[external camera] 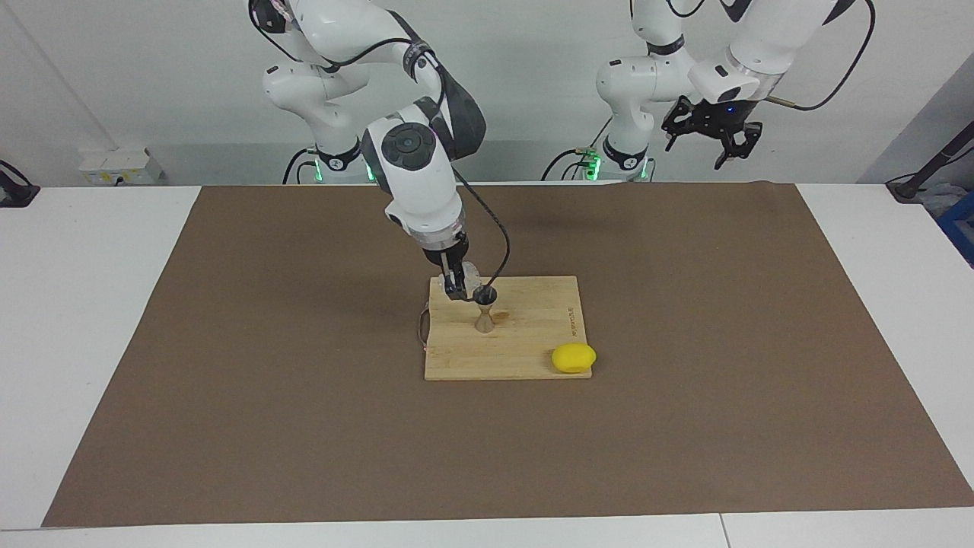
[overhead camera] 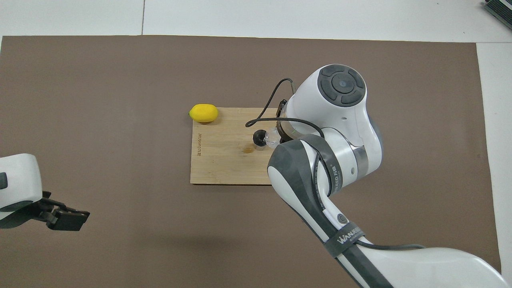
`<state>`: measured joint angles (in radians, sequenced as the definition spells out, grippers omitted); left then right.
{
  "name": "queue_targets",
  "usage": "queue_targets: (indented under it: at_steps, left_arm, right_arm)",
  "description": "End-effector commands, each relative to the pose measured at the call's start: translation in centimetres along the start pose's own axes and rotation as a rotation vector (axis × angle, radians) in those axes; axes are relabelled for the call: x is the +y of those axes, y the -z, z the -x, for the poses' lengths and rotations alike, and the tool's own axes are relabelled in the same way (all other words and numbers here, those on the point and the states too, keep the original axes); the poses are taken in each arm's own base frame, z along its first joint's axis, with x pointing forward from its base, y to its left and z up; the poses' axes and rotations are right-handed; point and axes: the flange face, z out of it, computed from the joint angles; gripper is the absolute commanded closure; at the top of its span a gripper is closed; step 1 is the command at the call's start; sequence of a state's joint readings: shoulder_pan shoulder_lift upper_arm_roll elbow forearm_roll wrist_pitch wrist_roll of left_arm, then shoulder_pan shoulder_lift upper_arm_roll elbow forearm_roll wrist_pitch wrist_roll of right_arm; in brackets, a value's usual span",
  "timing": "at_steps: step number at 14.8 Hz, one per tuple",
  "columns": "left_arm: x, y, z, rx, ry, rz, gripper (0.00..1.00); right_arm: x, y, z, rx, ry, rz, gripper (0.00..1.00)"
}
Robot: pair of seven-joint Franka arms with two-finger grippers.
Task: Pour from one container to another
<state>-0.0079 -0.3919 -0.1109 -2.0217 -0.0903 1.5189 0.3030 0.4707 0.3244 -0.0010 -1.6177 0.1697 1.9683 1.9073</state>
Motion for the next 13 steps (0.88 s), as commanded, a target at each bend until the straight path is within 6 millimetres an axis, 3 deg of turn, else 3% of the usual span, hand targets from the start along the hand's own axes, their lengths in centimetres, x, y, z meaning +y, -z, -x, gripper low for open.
queue_targets:
  at_steps: [1, 3, 8, 11, 13]
  left_arm:
    - [0.2, -0.9, 0.9, -0.007, 0.169, -0.034, 0.0]
    - [-0.1, -0.2, 0.5, 0.009, 0.25, -0.109, 0.0]
    - [-1.1, 1.5, 0.8, 0.035, 0.276, -0.106, 0.0]
    - [-2.8, 4.8, 1.8, 0.102, 0.339, -0.117, 0.0]
    - [-2.6, 5.7, 1.8, 0.12, 0.35, -0.124, 0.0]
  right_arm:
    - [-0.4, 0.3, 0.4, 0.028, -0.014, -0.007, 1.0]
    - [-0.4, 0.3, 0.4, 0.028, -0.014, -0.011, 1.0]
    - [-0.1, -0.8, 1.5, 0.037, 0.004, 0.0, 1.0]
    - [0.0, -0.8, 1.6, 0.038, 0.007, -0.002, 1.0]
    - [-0.1, -0.9, 1.6, 0.039, 0.006, 0.0, 1.0]
